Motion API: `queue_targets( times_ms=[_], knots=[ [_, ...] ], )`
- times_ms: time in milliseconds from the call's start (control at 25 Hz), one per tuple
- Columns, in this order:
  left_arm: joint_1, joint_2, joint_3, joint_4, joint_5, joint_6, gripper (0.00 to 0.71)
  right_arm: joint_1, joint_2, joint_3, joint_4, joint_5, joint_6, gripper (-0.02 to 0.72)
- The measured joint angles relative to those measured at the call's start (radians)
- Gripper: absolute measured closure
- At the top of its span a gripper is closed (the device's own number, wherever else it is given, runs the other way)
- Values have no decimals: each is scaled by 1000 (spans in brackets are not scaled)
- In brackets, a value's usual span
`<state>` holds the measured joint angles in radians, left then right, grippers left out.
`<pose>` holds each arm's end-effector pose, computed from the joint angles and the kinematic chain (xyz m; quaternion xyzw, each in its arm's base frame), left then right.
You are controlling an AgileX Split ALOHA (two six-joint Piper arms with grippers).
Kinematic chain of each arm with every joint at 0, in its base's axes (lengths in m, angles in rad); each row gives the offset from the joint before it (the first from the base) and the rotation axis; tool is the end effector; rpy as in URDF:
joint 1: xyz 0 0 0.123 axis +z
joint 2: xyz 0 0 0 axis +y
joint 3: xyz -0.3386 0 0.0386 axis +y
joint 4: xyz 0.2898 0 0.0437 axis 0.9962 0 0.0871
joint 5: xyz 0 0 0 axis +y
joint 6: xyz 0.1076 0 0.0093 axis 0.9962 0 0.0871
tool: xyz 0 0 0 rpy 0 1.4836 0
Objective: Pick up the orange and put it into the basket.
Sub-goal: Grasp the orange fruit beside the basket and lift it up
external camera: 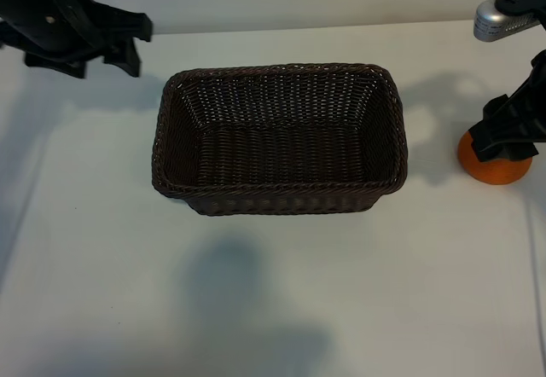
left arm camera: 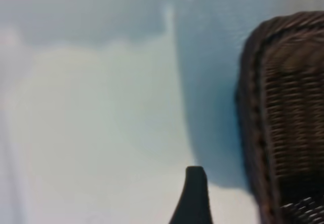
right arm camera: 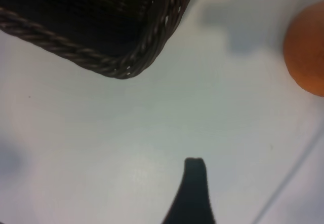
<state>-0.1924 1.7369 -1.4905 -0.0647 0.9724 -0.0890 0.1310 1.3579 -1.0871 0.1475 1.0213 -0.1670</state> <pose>0.4225 -0.0882 0.3246 0.0385 0.9748 -0.0603 0.2114 0.2915 0.0521 0.3268 -0.1195 0.9737 0.0655 0.1826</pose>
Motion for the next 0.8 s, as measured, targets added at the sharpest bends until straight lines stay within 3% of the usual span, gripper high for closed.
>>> queue_targets(
  times_ms=[80,320,400,800],
  knots=[
    [25,-15,-10,21,27,0,91,0,0,0,0,1,0,108],
    [173,-84,-14,41,95,42,97,0,0,0,0,1,1,108],
    [201,-108,-14,42,105,55,102,0,0,0,0,1,3,108],
    [210,-207,-16,12,122,89,114,0,0,0,0,8,17,108]
  ],
)
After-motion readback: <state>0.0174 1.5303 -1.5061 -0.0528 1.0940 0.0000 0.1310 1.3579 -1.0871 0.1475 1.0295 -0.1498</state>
